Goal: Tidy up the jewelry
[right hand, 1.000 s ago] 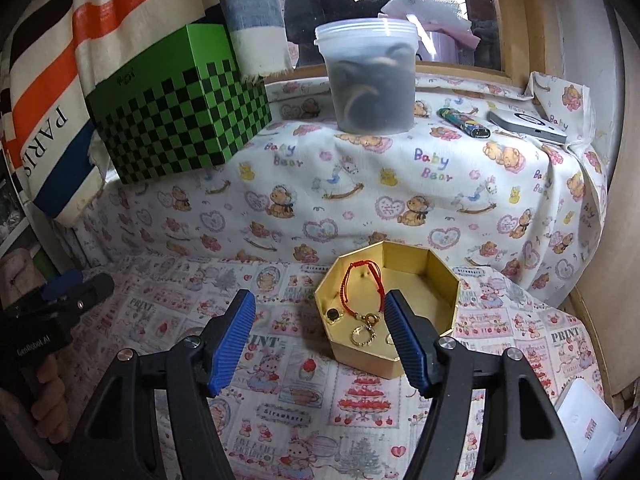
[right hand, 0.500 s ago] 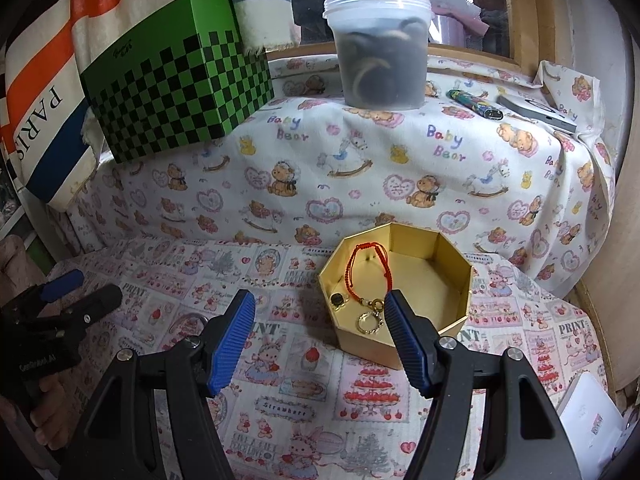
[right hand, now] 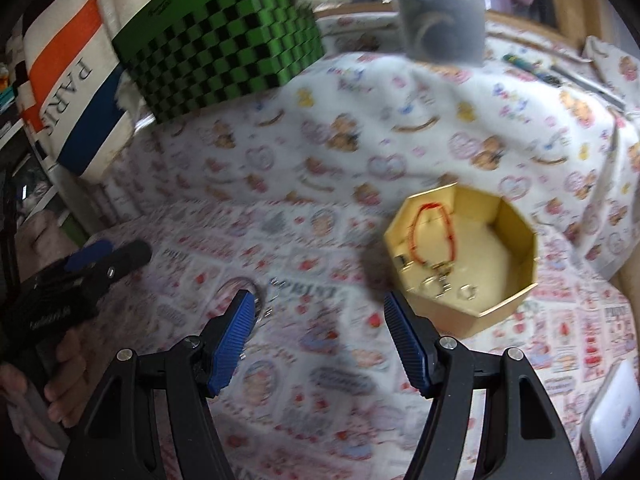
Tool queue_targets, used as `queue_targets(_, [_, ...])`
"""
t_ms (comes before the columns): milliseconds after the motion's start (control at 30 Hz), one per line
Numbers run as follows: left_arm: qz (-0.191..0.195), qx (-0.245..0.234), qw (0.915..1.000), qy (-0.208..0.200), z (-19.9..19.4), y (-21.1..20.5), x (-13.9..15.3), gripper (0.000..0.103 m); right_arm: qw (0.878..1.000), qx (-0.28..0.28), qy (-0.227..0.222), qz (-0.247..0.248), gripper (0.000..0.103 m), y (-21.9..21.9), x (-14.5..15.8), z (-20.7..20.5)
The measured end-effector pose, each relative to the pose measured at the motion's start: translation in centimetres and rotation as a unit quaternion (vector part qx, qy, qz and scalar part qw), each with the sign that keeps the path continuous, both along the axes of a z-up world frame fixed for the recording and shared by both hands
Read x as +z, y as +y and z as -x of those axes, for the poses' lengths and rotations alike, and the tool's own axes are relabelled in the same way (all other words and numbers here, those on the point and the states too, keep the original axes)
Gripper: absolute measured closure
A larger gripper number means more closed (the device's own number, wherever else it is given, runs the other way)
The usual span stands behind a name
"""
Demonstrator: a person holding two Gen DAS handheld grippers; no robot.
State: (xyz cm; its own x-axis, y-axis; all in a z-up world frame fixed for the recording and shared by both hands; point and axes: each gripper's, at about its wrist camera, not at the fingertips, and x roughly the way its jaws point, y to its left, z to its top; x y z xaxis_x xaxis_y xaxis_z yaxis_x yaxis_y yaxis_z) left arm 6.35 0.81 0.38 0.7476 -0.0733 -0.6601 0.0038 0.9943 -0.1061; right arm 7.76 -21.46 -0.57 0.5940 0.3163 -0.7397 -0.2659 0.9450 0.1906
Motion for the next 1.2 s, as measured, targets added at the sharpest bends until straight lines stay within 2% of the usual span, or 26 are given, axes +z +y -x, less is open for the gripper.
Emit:
queue_targets(100, [-0.023,0.016,0.9996,0.007,-0.1,0.0,-0.1,0.006,1.000,0.025,0.007,0.016,0.044,1.6,-0.8,0.2])
queue_targets(300, [-0.025,0.023,0.9993,0.018,-0.5,0.2,-0.6,0.006,0.997,0.068,0.024,0.031,0.064,4.3,-2.5,0.3])
queue_targets(500, [-0.025,0.034,0.9989,0.020,-0.7,0.7,-0.8,0.006,0.993,0.112,0.048,0.010,0.072,5.9,-3.5,0.2])
queue_targets(600, [-0.020,0.040,0.9988,0.019,-0.7,1.1,-0.7,0.006,0.992,0.117,0.048,0.021,0.075,6.6,-3.8,0.2])
queue_targets(700, [-0.010,0.039,0.9990,0.020,-0.7,1.3,-0.8,0.006,0.992,0.114,0.055,0.028,0.085,6.9,-4.3,0.1])
queue_targets(767, [-0.002,0.033,0.9992,0.022,-0.8,1.3,-0.9,0.006,0.992,0.110,0.055,0.029,0.085,6.6,-4.2,0.1])
queue_targets(833, [-0.001,0.030,0.9994,0.020,-0.7,1.1,-0.9,0.006,0.993,0.103,0.048,0.029,0.093,6.4,-3.9,0.2])
queue_targets(967, [-0.008,0.020,0.9997,0.012,-0.8,0.5,-1.1,0.006,0.996,0.082,0.033,0.017,0.093,4.9,-2.8,0.3])
queue_targets(1200, [0.055,-0.041,0.9974,0.020,-1.3,-0.7,-2.1,0.006,0.999,0.028,0.012,-0.018,0.094,1.5,-0.7,-0.2])
